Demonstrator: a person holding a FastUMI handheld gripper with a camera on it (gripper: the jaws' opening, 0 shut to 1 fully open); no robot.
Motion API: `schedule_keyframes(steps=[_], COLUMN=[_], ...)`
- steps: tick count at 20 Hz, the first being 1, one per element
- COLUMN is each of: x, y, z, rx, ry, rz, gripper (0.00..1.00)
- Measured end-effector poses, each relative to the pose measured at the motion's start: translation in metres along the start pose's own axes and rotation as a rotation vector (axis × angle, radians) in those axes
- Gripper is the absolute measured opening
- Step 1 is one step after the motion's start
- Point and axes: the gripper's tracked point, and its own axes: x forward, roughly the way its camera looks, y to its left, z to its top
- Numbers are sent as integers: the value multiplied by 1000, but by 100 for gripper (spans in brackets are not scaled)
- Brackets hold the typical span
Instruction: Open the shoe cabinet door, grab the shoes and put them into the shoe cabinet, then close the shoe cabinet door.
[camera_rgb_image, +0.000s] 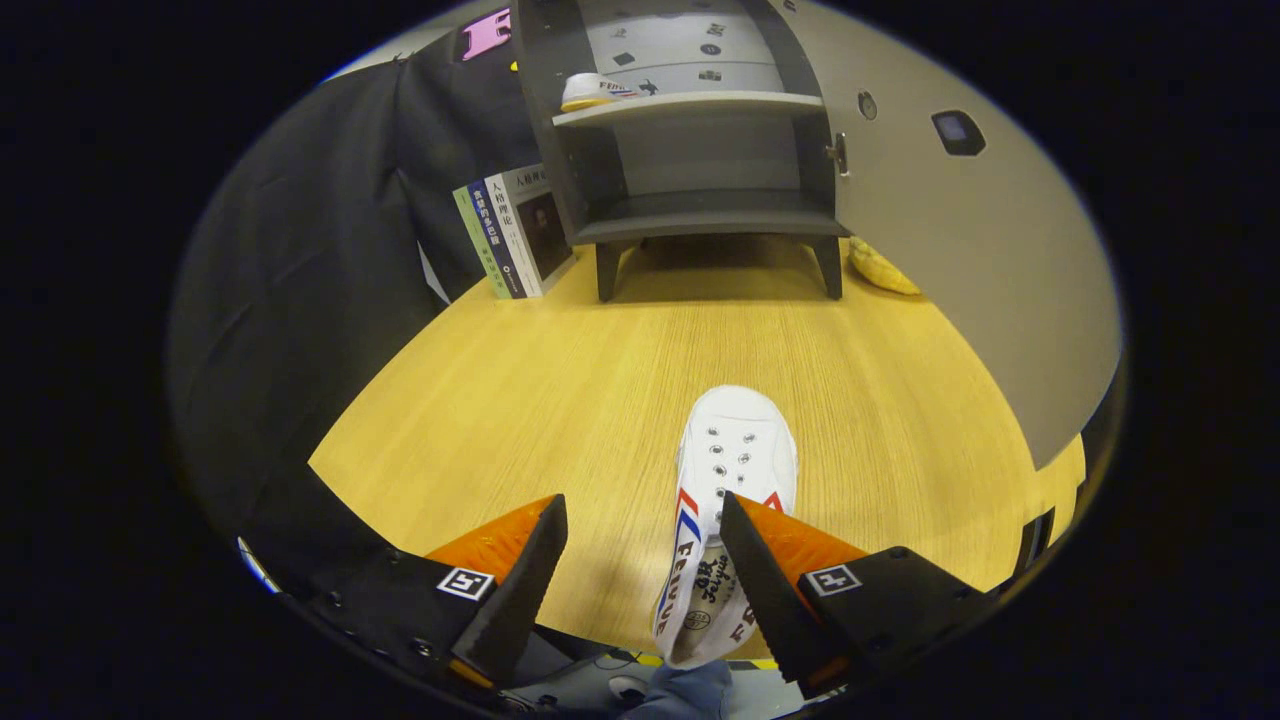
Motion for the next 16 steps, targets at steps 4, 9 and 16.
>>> schedule_keyframes(steps=[4,9,16], x=[4,13,17], y=[0,-7,-27], z=[-12,-17,-19], rx=[32,41,92], ry=[75,126,163], rz=[-8,-52,-101], gripper=[92,87,30])
